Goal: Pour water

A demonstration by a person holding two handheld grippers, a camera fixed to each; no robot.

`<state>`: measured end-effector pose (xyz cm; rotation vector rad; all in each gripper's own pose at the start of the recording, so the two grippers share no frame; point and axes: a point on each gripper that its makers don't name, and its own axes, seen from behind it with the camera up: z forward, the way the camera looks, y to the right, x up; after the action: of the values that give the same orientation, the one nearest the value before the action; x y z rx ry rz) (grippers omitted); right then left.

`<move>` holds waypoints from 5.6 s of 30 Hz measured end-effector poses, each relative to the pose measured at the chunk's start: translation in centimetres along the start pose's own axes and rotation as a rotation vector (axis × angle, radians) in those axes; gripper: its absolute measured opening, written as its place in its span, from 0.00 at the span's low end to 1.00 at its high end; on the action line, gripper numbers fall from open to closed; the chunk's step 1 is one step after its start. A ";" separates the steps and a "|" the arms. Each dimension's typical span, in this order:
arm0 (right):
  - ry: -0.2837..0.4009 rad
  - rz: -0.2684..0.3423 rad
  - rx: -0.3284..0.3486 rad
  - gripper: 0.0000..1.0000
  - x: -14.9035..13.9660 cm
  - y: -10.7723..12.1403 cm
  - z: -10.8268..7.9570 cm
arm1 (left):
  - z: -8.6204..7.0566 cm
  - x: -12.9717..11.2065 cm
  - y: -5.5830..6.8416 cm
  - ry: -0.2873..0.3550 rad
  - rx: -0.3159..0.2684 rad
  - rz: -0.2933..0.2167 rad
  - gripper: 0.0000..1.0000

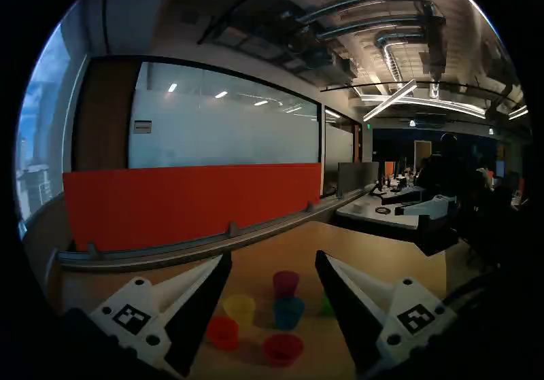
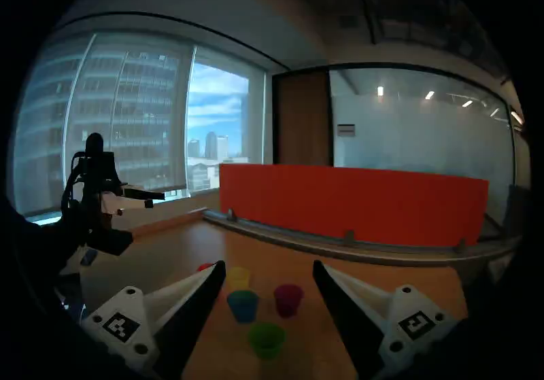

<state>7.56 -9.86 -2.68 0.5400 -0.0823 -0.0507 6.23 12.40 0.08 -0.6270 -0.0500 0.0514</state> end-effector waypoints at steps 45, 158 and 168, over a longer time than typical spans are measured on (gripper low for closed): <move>-0.210 -0.038 0.083 0.99 -8.6 -2.7 0.7 | 6.7 -10.2 3.1 -0.385 -0.254 0.153 0.91; -0.291 -0.007 0.046 1.00 -18.1 0.5 4.8 | 17.5 -26.3 3.2 -0.701 -0.302 0.157 0.85; -0.287 -0.018 0.051 1.00 -17.4 -0.1 5.2 | 17.2 -24.5 3.7 -0.644 -0.303 0.140 0.85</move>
<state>-10.25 -11.36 0.59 0.5822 -0.3593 -0.1438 -19.36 23.85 11.04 -0.8959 -0.6460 0.3856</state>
